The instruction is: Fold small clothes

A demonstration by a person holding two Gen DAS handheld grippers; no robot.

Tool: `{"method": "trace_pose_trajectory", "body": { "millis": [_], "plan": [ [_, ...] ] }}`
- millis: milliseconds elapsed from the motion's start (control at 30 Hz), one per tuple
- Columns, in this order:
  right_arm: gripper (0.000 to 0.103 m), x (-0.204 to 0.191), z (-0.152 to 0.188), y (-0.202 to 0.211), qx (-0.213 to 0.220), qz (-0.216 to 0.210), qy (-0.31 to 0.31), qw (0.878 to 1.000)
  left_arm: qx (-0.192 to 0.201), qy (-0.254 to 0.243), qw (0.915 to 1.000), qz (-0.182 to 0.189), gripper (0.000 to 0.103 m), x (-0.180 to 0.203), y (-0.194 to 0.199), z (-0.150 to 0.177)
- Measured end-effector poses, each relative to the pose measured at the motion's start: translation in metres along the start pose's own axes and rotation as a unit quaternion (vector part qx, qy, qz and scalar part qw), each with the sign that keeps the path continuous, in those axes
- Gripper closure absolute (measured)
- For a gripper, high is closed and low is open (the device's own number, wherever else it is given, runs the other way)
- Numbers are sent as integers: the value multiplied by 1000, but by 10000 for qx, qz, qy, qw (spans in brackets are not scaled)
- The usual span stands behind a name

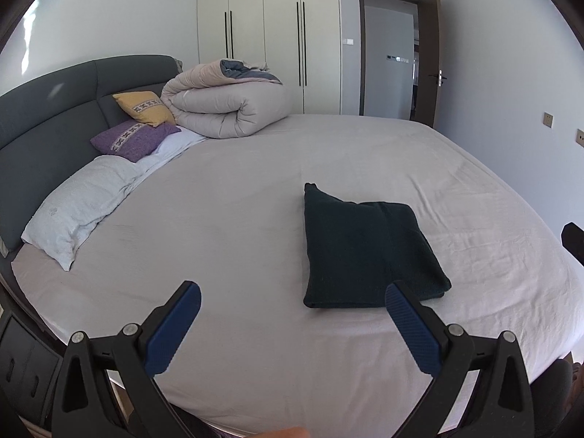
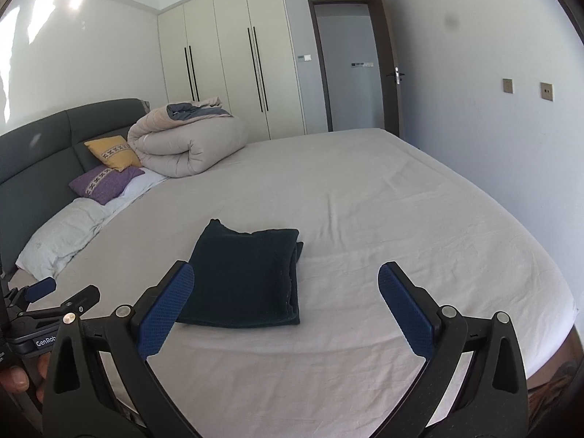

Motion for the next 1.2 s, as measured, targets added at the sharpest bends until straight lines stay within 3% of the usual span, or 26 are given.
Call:
{"method": "trace_pose_trajectory", "body": {
  "millis": [367, 1200],
  "plan": [
    [0, -7, 37, -37, -771, 13, 83, 9970, -346, -7, 9993, 145, 0, 5, -21, 15],
    [0, -6, 52, -66, -1142, 143, 152, 9932, -505, 62, 9984, 229, 0, 1, -33, 21]
  ]
}}
Point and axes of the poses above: each gripper's, at about its wrist camera, not at the fingertips, and y roughly against the way its jaws point, x to its right, z to its underside, the point moved 5 cm from there along -y, roughly the way its jaws point, and after that the axes turned 5 degrees about -z, right-handed, at the moved point
